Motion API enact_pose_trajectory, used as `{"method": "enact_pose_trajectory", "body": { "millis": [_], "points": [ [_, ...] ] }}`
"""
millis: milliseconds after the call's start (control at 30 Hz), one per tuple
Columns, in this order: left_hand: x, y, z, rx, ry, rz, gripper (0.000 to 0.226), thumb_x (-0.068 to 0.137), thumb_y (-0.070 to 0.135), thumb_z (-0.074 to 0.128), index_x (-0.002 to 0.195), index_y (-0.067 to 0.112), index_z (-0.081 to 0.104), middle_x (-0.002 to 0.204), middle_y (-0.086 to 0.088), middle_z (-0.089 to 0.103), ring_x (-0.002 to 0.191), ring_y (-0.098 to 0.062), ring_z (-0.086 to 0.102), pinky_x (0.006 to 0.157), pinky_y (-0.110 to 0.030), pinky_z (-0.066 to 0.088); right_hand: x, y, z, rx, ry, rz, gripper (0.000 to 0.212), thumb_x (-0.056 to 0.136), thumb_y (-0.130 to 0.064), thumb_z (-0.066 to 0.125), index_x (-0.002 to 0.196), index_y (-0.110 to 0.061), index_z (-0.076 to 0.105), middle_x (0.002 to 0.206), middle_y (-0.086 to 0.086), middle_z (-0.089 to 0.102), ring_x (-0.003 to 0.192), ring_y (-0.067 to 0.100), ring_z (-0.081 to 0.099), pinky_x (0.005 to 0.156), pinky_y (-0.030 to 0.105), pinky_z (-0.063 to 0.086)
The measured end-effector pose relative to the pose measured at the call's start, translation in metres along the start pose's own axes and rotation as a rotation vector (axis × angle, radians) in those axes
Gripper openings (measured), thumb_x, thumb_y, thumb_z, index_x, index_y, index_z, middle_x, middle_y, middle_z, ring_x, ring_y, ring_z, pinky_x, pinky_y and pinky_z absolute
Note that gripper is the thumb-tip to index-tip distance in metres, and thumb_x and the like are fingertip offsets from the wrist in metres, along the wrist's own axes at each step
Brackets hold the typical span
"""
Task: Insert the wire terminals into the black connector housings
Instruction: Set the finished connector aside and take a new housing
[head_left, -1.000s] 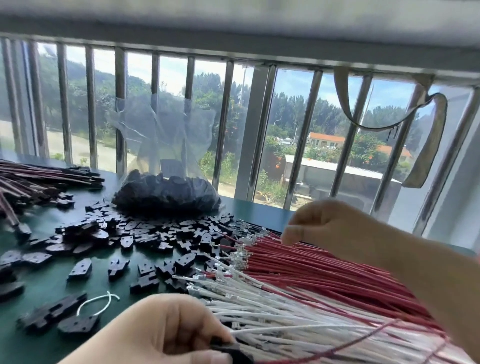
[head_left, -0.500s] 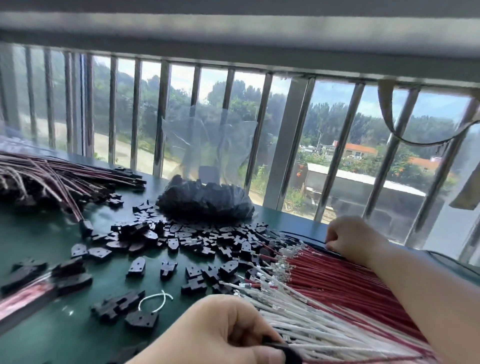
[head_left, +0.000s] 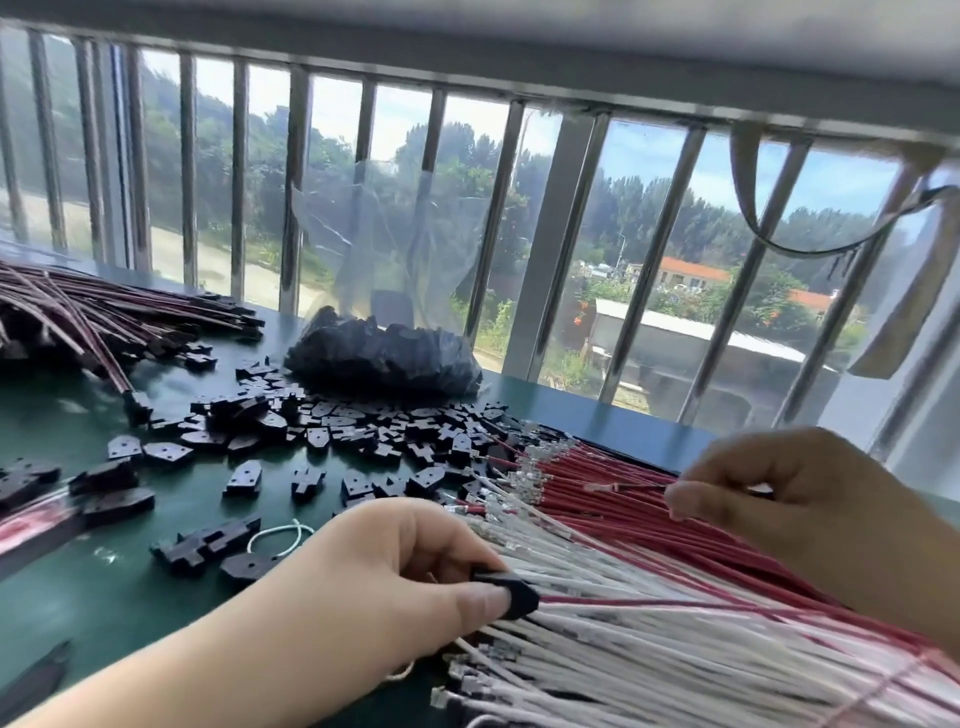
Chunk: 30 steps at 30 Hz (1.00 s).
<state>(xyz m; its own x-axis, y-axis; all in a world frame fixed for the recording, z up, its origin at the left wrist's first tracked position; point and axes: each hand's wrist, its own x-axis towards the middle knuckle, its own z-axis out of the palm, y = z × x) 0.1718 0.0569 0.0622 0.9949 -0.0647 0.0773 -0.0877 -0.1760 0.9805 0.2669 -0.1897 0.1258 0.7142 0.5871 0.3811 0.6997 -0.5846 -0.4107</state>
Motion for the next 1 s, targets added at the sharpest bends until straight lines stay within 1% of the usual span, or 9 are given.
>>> {"method": "enact_pose_trajectory", "body": {
  "millis": [33, 100, 167, 300, 500, 633, 800, 933, 1000],
  "points": [
    [-0.001, 0.002, 0.0, 0.002, -0.005, -0.004, 0.012, 0.068, 0.034, 0.081, 0.078, 0.034, 0.074, 0.059, 0.01, 0.066, 0.047, -0.001, 0.052, 0.046, -0.013, 0.04, -0.007, -0.007, 0.002, 0.042, -0.034, -0.031, 0.046, 0.061, -0.08, 0.057, 0.075, -0.038, 0.072, 0.057, -0.004, 0.065, 0.045, 0.007, 0.055, 0.048, 0.02, 0.047],
    [-0.003, 0.004, 0.001, -0.018, -0.015, 0.001, 0.014, 0.064, 0.028, 0.082, 0.076, 0.031, 0.075, 0.06, 0.007, 0.069, 0.046, 0.0, 0.054, 0.044, -0.011, 0.04, -0.018, -0.011, 0.006, 0.148, -0.077, -0.117, 0.016, 0.077, -0.046, 0.065, 0.091, -0.051, 0.07, 0.074, -0.011, 0.071, 0.059, 0.005, 0.066, 0.057, 0.018, 0.052],
    [-0.003, 0.004, 0.003, -0.014, -0.004, 0.021, 0.018, 0.058, 0.025, 0.086, 0.073, 0.029, 0.076, 0.062, 0.003, 0.071, 0.047, -0.001, 0.057, 0.044, -0.011, 0.041, -0.024, -0.014, 0.013, 0.153, -0.041, -0.166, 0.042, 0.082, -0.015, 0.069, 0.093, -0.056, 0.068, 0.081, -0.017, 0.07, 0.069, 0.002, 0.067, 0.063, 0.01, 0.05],
    [-0.004, 0.001, 0.003, 0.103, 0.047, 0.097, 0.03, 0.047, 0.039, 0.089, 0.074, 0.036, 0.075, 0.072, -0.003, 0.073, 0.059, -0.009, 0.062, 0.057, -0.017, 0.051, -0.027, -0.032, 0.026, 0.251, 0.016, -0.085, 0.018, 0.067, -0.039, 0.07, 0.076, -0.054, 0.071, 0.077, -0.025, 0.068, 0.066, 0.0, 0.063, 0.056, 0.011, 0.048],
    [-0.005, -0.002, 0.003, 0.185, 0.094, 0.208, 0.042, 0.038, 0.052, 0.074, 0.078, 0.041, 0.074, 0.077, -0.001, 0.074, 0.067, -0.023, 0.068, 0.062, -0.02, 0.055, -0.03, -0.039, 0.036, 0.2, 0.035, -0.076, 0.011, 0.069, -0.041, 0.066, 0.077, -0.043, 0.072, 0.079, -0.024, 0.065, 0.077, -0.007, 0.059, 0.065, 0.002, 0.04],
    [-0.006, 0.0, 0.005, 0.206, 0.1, 0.227, 0.04, 0.037, 0.055, 0.071, 0.077, 0.046, 0.073, 0.075, 0.006, 0.075, 0.063, -0.013, 0.068, 0.062, -0.017, 0.056, -0.032, -0.039, 0.04, 0.118, 0.017, -0.146, 0.011, 0.085, -0.045, 0.06, 0.087, -0.038, 0.068, 0.086, -0.022, 0.061, 0.08, -0.002, 0.059, 0.067, 0.004, 0.04],
    [-0.006, 0.001, 0.007, 0.193, 0.093, 0.23, 0.039, 0.036, 0.054, 0.072, 0.075, 0.046, 0.073, 0.071, 0.007, 0.074, 0.055, -0.004, 0.065, 0.055, -0.013, 0.052, -0.034, -0.039, 0.041, 0.084, 0.026, -0.151, 0.013, 0.076, -0.037, 0.06, 0.083, -0.035, 0.07, 0.082, -0.022, 0.06, 0.075, -0.004, 0.057, 0.061, 0.002, 0.038],
    [-0.007, -0.001, 0.005, 0.209, 0.091, 0.226, 0.055, 0.028, 0.067, 0.075, 0.079, 0.047, 0.072, 0.075, 0.009, 0.075, 0.061, -0.005, 0.068, 0.054, -0.012, 0.05, -0.035, -0.039, 0.042, 0.081, 0.014, -0.168, 0.016, 0.076, -0.04, 0.058, 0.087, -0.037, 0.069, 0.085, -0.018, 0.058, 0.078, 0.001, 0.057, 0.065, 0.006, 0.04],
    [-0.007, -0.002, 0.006, 0.191, 0.097, 0.225, 0.049, 0.03, 0.061, 0.076, 0.077, 0.046, 0.073, 0.075, 0.009, 0.075, 0.064, -0.007, 0.07, 0.055, -0.011, 0.05, -0.037, -0.039, 0.043, 0.041, 0.014, -0.189, 0.015, 0.079, -0.041, 0.058, 0.087, -0.036, 0.069, 0.083, -0.016, 0.057, 0.076, 0.003, 0.057, 0.064, 0.009, 0.042]
  ]
}}
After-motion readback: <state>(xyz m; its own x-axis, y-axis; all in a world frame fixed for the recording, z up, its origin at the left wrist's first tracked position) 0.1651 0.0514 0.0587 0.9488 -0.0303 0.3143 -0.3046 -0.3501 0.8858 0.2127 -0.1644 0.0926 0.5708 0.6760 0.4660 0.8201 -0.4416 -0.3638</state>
